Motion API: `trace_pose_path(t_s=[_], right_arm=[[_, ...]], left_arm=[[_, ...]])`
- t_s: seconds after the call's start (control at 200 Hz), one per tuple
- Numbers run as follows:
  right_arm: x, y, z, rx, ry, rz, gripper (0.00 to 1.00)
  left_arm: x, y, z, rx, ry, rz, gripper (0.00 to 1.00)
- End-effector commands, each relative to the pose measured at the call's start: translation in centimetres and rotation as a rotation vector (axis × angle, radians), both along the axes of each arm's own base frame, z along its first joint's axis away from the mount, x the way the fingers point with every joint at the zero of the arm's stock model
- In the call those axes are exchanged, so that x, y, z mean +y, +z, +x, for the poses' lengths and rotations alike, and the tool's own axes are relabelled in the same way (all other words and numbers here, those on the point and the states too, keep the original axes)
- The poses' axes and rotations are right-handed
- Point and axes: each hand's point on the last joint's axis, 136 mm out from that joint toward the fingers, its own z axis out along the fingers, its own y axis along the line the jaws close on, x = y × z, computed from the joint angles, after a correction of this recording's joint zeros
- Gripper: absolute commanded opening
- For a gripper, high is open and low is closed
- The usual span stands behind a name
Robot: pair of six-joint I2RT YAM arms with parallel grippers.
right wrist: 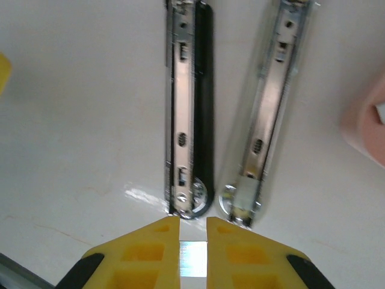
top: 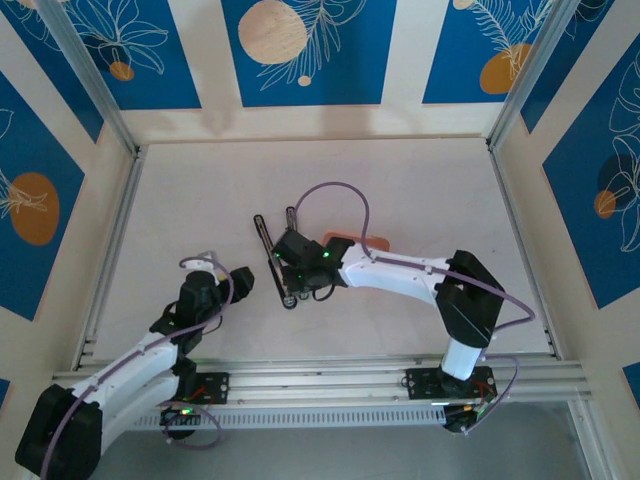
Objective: Load the staples into the stapler
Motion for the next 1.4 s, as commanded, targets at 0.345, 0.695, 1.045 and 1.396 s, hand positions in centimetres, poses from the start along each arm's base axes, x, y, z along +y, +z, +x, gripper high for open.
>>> trace_pose_path(t_s=[0.345, 0.695, 1.045, 1.396], right_arm=[[3.0, -1.6, 0.7, -0.056, 0.051, -0.041, 0.14], [2.9, -2.4, 1.1, -0.077, 0.054, -0.066, 0.14], [2.7, -3.2, 1.1, -0.069, 0.050, -0.082, 0.13], [2.6, -2.9, 1.0, -0.084, 0.054, -0.074, 0.13]], left_arm=[[1.4, -1.7, -0.7, 0.060, 0.065, -0.049, 0.80], [1.6, -1.9, -0.8, 0.060, 0.065, -0.035, 0.80], [1.5, -1.8, -0.7, 0.054, 0.061, -0.033, 0.80], [1.6, -1.7, -0.7, 0.051, 0.060, -0.028, 0.80]])
